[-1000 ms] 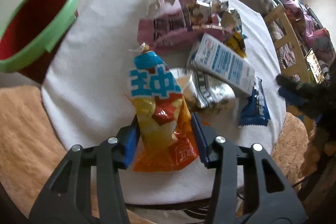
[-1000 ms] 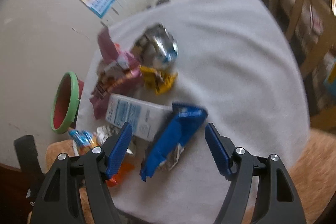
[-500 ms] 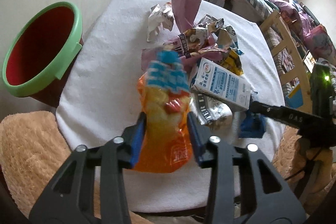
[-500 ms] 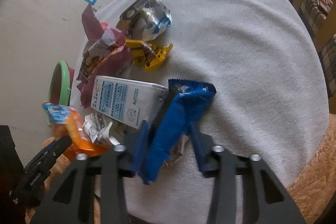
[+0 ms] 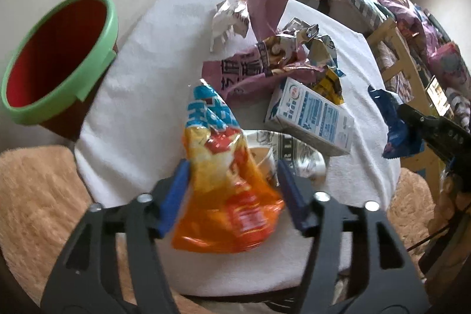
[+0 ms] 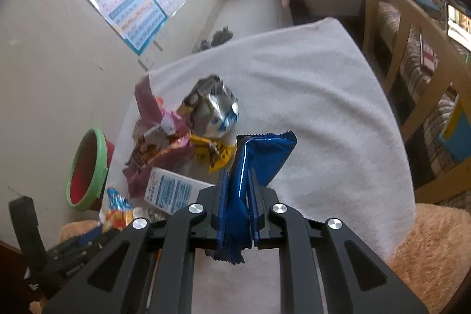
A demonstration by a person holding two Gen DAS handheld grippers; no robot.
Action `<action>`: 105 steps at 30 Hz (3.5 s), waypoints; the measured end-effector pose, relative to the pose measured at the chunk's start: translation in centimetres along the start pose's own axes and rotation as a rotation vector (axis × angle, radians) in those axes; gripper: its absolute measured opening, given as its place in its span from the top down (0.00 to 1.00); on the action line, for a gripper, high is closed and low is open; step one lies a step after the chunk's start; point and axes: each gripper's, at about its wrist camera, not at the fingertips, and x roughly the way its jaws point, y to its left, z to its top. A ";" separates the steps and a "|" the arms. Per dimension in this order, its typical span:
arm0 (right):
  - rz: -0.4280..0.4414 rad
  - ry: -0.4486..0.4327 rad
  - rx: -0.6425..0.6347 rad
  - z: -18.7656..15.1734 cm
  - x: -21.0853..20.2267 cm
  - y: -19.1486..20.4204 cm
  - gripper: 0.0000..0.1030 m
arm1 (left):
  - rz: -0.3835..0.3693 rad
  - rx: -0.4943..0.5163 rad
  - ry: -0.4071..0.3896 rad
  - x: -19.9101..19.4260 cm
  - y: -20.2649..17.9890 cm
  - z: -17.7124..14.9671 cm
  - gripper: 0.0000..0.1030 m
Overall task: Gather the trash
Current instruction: 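Grasp the orange-and-blue chip bag with the left gripper while the right gripper grasps the blue wrapper, then carry the chip bag and blue wrapper over the green-rimmed red bucket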
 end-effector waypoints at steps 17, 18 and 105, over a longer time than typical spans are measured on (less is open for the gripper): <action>0.016 -0.006 -0.021 0.1 -0.1 0.7 0.87 | -0.008 -0.065 0.112 2.9 1.1 -1.2 0.47; 0.018 -0.008 -0.023 0.1 -0.3 0.8 0.87 | -0.014 -0.064 0.101 2.6 1.0 -1.1 0.50; 0.288 0.106 -0.657 1.1 12.9 35.3 0.84 | 0.274 -0.383 -0.266 -5.8 23.4 7.6 0.53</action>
